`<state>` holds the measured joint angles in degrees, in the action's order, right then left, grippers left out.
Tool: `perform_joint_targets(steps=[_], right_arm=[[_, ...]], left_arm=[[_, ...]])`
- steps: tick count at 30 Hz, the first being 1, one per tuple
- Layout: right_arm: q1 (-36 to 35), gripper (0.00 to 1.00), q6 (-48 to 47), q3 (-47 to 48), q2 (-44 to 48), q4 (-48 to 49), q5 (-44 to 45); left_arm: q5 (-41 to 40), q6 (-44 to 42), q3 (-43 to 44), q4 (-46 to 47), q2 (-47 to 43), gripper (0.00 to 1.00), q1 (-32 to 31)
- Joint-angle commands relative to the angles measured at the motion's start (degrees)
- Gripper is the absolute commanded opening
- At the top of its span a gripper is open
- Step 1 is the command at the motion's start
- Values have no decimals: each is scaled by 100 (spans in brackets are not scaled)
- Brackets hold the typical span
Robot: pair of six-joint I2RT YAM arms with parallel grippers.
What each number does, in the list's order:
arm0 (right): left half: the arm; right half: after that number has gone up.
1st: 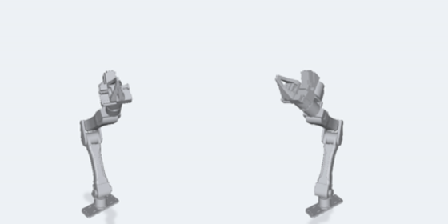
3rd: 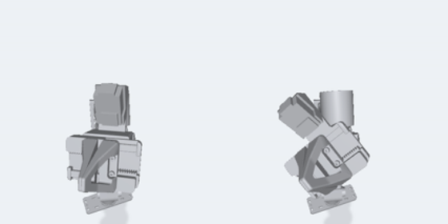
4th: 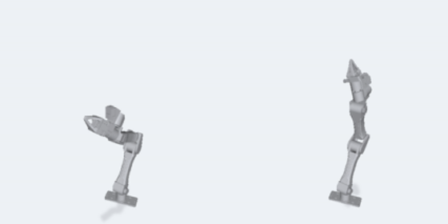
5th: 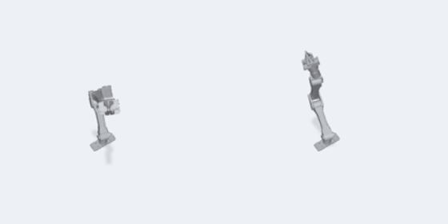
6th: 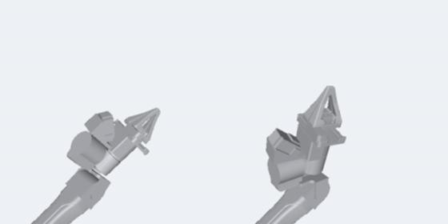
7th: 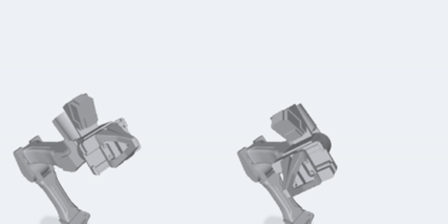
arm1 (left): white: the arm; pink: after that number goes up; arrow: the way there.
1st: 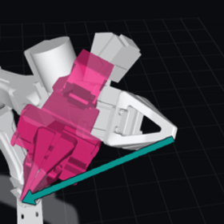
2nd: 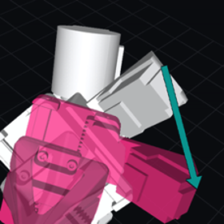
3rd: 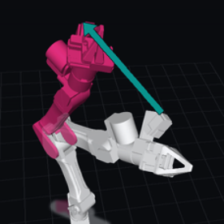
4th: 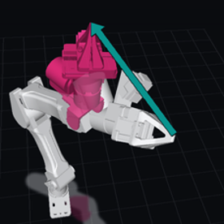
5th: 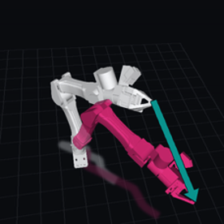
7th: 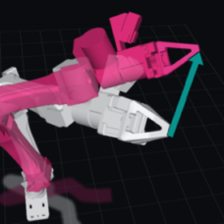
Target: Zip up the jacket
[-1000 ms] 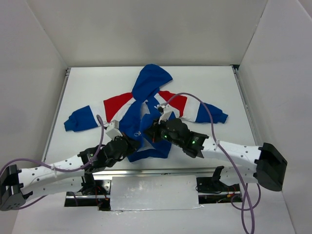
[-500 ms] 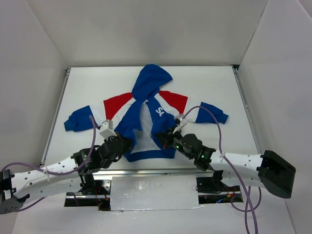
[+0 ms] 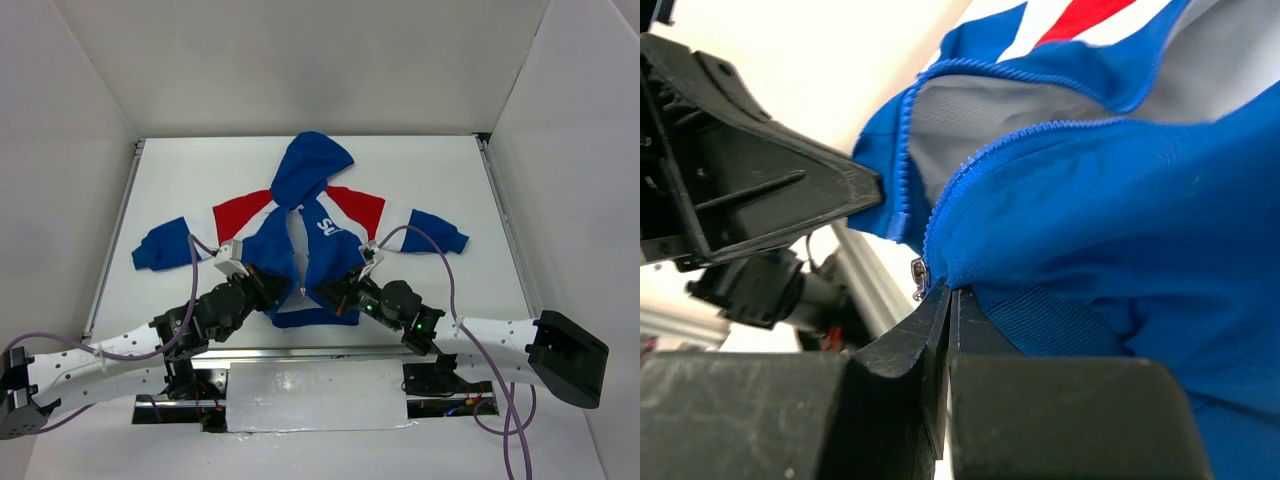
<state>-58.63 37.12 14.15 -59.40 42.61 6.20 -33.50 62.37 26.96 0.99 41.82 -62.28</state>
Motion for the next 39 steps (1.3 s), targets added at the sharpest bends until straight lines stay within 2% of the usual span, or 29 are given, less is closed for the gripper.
perform_joint_targets(steps=[1, 10, 39], right_arm=[[-43, 0, 480, 105, -89, 520, -373], [-34, 0, 1042, -202, 51, 836, -347], [97, 0, 1183, -220, 24, 828, -391]], left_arm=[[220, -252, -112, 841, 10, 0, 23], [142, -208, -375, 972, -113, 0, 23], [291, -93, -578, 1263, -227, 0, 23]])
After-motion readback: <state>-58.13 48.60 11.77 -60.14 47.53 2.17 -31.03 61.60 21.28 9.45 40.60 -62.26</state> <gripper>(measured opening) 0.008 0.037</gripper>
